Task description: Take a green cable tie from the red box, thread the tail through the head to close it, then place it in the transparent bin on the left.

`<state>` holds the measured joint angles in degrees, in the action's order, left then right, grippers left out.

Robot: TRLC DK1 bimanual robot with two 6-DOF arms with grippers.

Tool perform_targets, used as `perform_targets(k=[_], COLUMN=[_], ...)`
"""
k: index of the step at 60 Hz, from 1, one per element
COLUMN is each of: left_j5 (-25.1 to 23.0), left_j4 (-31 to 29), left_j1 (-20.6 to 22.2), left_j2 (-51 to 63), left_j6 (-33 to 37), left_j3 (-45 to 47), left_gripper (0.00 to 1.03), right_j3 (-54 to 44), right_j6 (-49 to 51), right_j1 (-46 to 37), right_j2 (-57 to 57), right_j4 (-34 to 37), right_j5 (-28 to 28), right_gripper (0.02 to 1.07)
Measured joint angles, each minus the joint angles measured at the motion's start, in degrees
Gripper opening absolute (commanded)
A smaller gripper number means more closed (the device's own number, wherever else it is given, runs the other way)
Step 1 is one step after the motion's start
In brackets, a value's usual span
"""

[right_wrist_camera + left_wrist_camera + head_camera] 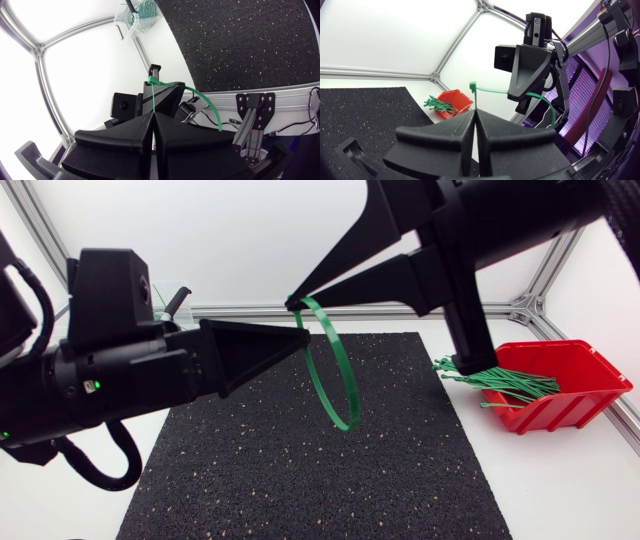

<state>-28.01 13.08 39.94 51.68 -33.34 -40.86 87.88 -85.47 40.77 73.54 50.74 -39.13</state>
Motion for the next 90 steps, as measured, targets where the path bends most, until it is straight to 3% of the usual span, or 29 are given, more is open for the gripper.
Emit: perform_targets(k=[90], left_j5=[0.00], left_j4=[0.02], left_j1=[0.00], left_j2=[-0.42], left_j6=[0.00], left_j3=[0.00], left_gripper=[0.03], right_j3=[0.00], right_j6=[-0.07], right_j1=[-0.37], right_j2=[-0.79], right_j4=[-1.73], right_j5=[0.02], right_gripper=[0.08])
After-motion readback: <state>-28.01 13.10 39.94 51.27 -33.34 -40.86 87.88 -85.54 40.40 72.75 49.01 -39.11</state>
